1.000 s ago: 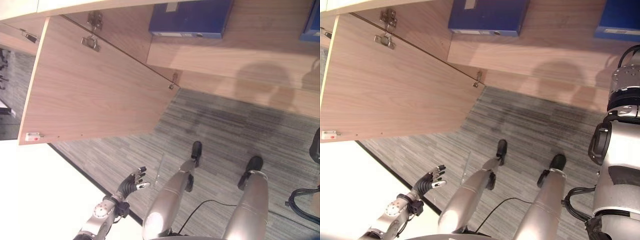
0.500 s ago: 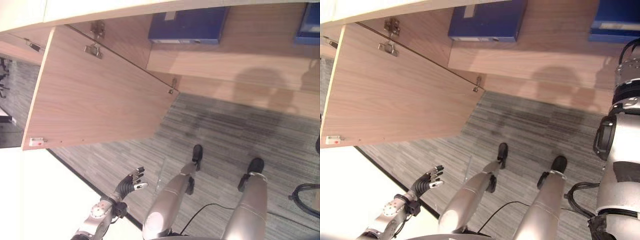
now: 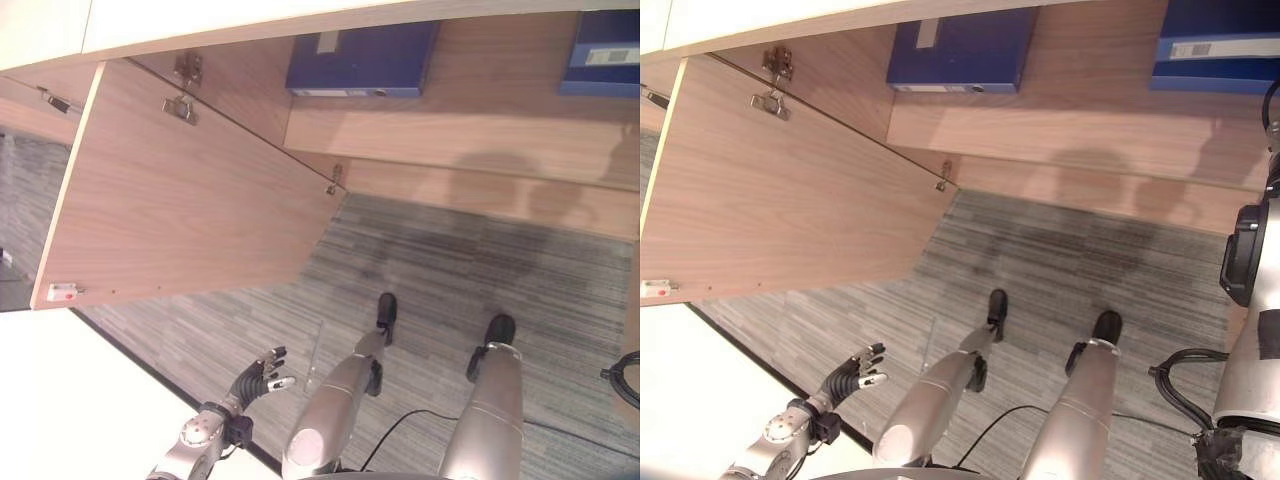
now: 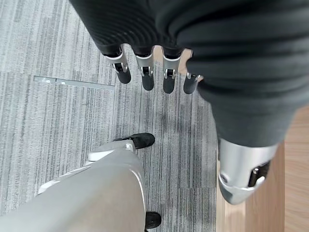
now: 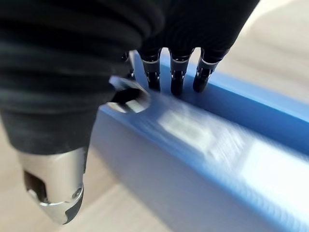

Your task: Put the empty folder in the office cabinet

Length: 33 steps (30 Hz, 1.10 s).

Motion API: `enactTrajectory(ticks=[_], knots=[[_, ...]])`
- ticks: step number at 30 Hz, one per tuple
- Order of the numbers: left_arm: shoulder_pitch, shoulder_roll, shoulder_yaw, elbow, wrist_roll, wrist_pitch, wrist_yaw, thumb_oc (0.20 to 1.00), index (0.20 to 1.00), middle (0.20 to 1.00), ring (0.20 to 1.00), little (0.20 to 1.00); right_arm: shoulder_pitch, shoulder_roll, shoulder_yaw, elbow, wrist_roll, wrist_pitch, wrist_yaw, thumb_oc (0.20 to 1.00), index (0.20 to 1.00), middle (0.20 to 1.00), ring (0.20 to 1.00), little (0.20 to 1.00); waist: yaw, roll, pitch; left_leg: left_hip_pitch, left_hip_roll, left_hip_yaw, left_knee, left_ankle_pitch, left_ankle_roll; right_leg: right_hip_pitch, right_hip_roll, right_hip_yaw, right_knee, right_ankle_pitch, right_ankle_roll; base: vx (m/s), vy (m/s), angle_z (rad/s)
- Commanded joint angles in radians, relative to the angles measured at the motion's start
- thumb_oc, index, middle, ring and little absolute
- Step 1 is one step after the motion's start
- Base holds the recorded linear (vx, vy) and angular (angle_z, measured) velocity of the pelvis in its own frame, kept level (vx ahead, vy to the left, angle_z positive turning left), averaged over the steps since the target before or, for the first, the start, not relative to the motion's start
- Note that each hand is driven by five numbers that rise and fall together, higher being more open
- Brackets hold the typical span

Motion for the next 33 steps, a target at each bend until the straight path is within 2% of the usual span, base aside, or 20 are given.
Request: enactTrajectory(ticks=[1,9,15,26,33], knots=[[0.011,0.017,0.01,0.068,0.028,-0.01,0.026,1.0,1.0,1.0,1.0,1.0,0.026,-0.088,0.046,-0.029,-0.034,0.0,-0.016,1.0,1.0,1.0,1.0,1.0,0.015,0.001,-0.028,0.098,0.039,-0.021,0.003,-0.168,-0.022,0.084,0.051,-0.025,-0.066,-0.032,0.045,0.01,-0.005,-0.03],[-0.004,-0.019,0.004,0.084,0.024,-0.011,0.05,1.0,1.0,1.0,1.0,1.0,0.146,-0.037,-0.069,0.004,-0.001,0.016,-0.046,1.0,1.0,1.0,1.0,1.0,0.01,-0.001,-0.02,0.128,0.047,-0.03,-0.013,-0.169,-0.017,0.108,0.055,-0.033,-0.071,-0.034,0.043,0.0,0.002,-0.03],[-0.008,-0.041,0.0,0.092,0.021,-0.011,0.058,1.0,1.0,1.0,1.0,1.0,0.235,0.003,-0.157,0.005,0.039,0.003,-0.074,1.0,1.0,1.0,1.0,1.0,0.007,0.001,-0.013,0.149,0.051,-0.032,-0.018,-0.172,-0.014,0.132,0.059,-0.039,-0.083,-0.033,0.043,0.0,0.001,-0.01],[-0.023,-0.054,-0.002,0.088,0.004,-0.013,0.057,1.0,1.0,1.0,1.0,1.0,0.349,0.027,-0.231,0.003,0.038,0.005,-0.088,1.0,1.0,1.0,1.0,1.0,0.009,-0.007,-0.007,0.173,0.05,-0.045,-0.035,-0.168,-0.013,0.17,0.059,-0.048,-0.113,-0.023,0.047,0.0,0.0,0.0],[-0.024,-0.059,0.007,0.094,-0.012,-0.013,0.053,1.0,1.0,1.0,1.0,1.0,0.367,0.038,-0.215,-0.018,-0.009,0.02,-0.08,1.0,1.0,1.0,1.0,1.0,0.015,-0.005,-0.01,0.185,0.053,-0.049,-0.054,-0.157,-0.012,0.188,0.06,-0.055,-0.137,-0.01,0.05,0.0,0.0,0.0]])
